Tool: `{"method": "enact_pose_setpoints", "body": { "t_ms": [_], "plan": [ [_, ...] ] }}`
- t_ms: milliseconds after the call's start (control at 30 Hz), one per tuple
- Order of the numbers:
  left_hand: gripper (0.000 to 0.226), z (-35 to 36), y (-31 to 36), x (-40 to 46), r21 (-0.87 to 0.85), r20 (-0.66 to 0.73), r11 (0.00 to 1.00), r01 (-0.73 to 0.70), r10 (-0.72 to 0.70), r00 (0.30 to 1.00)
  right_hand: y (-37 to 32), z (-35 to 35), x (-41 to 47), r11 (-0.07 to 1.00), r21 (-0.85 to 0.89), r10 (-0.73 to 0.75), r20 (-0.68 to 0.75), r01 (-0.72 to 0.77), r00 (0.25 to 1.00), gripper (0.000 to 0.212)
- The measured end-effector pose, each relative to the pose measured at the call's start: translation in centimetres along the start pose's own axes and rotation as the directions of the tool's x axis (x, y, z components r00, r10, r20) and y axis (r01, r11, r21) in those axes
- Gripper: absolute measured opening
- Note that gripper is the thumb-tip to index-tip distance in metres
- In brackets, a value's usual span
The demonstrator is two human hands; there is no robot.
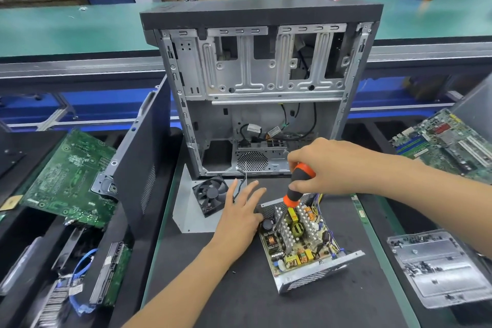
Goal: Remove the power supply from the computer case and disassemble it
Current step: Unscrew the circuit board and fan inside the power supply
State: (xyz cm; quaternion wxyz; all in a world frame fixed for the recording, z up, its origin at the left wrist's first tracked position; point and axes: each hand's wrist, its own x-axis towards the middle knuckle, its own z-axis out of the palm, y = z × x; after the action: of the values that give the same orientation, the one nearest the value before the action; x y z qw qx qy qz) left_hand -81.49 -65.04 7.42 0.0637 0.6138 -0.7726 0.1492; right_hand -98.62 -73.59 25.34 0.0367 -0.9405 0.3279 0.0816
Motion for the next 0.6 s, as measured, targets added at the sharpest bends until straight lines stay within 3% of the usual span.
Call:
{"method": "enact_pose_setpoints", "body": {
  "t_ms": [233,400,500,600],
  "plan": [
    [0.024,0.2,-0.2,-0.3,-0.073,0.048,0.997,0.005,-0.001,0.999,-0.1,-0.5,-0.1,1.000,0.011,0.001,0.018,-0.001,1.000,0.019],
    [0.015,0.3,-0.5,-1.4,-0.216,-0.105,0.976,-0.036,0.013,0.994,-0.3,-0.7,-0.5,0.999,0.032,-0.033,0.032,0.032,0.999,0.020],
    [0.016,-0.2,-0.7,-2.4,-0.412,-0.181,0.911,-0.027,-0.053,0.982,-0.7,-0.4,-0.9,0.996,0.076,-0.059,0.043,0.055,0.997,0.021],
    [0.015,-1.0,-0.4,-3.1,-0.650,-0.096,0.753,0.107,-0.221,0.971,-1.3,0.0,-1.1,0.992,0.093,-0.093,0.032,0.090,0.995,0.023]
  ]
}}
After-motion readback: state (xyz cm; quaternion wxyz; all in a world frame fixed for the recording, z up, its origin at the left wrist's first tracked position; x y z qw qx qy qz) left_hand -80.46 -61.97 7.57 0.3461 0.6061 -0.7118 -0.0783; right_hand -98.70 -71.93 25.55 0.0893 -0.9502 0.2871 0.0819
